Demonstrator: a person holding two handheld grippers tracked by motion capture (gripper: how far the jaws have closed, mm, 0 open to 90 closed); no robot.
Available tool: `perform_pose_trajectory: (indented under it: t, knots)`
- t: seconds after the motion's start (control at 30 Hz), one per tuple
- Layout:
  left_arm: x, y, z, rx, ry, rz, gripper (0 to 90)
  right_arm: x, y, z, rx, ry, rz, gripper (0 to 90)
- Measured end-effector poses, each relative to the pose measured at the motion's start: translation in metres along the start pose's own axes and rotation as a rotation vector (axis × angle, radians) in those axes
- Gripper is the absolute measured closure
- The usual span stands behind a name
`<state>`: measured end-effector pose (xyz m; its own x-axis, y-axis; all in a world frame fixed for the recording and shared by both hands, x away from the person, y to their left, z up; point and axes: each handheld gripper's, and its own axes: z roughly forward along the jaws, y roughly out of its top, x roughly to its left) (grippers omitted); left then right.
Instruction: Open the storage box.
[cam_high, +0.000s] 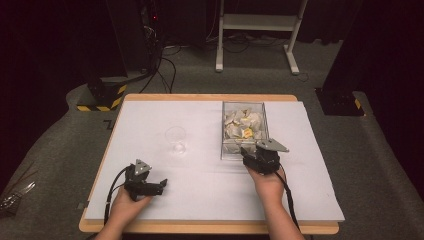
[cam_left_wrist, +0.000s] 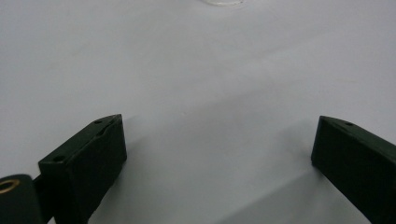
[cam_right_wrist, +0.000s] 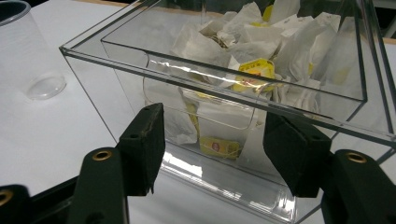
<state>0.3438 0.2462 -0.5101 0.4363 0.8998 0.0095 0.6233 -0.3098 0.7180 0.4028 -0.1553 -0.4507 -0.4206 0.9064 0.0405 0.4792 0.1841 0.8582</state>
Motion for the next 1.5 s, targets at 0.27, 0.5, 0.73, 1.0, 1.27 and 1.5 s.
perform_pose_trajectory:
  t: [0.27,0.5,0.73,1.0,1.27,1.5]
  knots:
    - [0.0000,0.0000,0.0000,0.000,0.000,0.000,3.7,0.0015,0.0001,0.0020,-0.008,0.005,0.005,41.9]
    - [0.0000,0.0000,0.0000,0.000,0.000,0.000,3.7,0.0033,0.0006,0.0031,-0.011,0.006,0.002,44.6]
    - [0.0000,0.0000,0.0000,0.000,0.000,0.000,3.7,0.0046,0.0007,0.0045,-0.014,0.006,0.000,45.9]
    - [0.0000,0.0000,0.0000,0.000,0.000,-0.001,3.7,0.0049,-0.0012,0.0013,-0.016,0.005,-0.009,48.5]
    - [0.0000,0.0000,0.0000,0.000,0.000,0.000,3.7,0.0047,-0.0042,-0.0015,-0.023,0.007,-0.013,50.1]
    - [0.0000,0.0000,0.0000,0.000,0.000,0.000,3.7,0.0057,-0.0074,-0.0049,-0.030,0.008,-0.014,51.0]
